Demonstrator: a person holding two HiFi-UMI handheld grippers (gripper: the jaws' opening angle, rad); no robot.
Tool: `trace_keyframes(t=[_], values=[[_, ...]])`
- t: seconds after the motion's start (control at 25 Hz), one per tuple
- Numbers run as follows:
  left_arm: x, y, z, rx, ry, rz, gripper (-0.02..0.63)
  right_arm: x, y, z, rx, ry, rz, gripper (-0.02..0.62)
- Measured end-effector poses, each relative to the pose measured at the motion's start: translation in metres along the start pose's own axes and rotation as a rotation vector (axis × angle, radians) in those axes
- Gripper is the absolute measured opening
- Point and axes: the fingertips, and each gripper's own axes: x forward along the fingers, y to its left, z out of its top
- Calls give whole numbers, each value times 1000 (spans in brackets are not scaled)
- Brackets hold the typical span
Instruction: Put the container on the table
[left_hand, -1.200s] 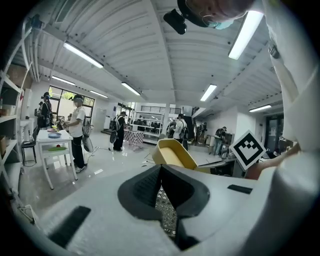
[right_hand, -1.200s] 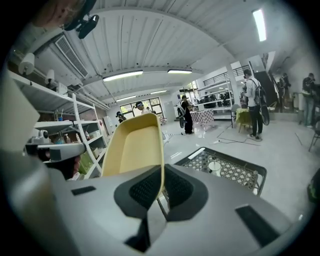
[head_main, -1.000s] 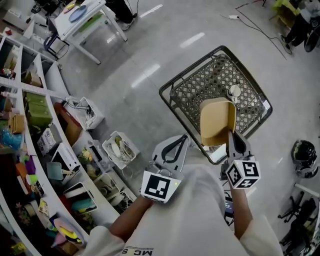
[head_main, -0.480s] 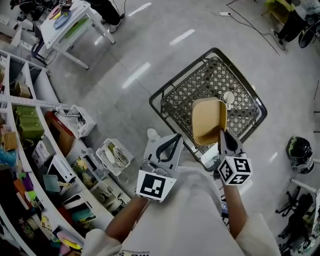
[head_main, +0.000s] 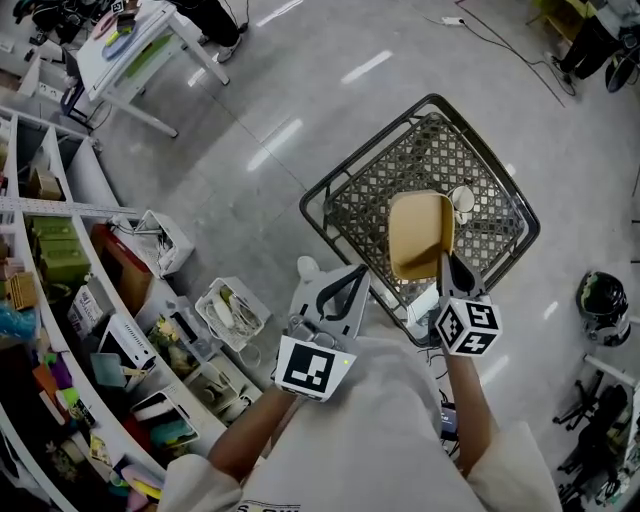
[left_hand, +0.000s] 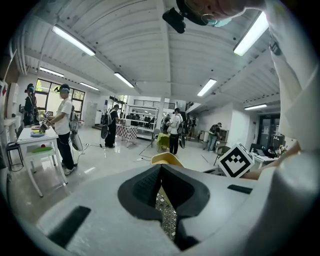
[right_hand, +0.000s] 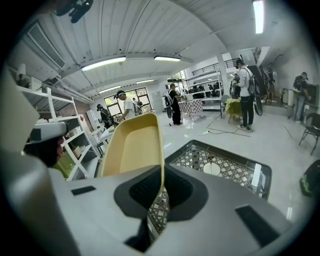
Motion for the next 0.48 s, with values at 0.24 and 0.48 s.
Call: trace_keyframes(t=[0.24,0.48], values=[[14,2,-2,-4,0,-10,23,35,-19,-17,3,41,-51,28],[21,6,0,-18,-1,-8,23,71,-42,-43,33,95,-108,28]])
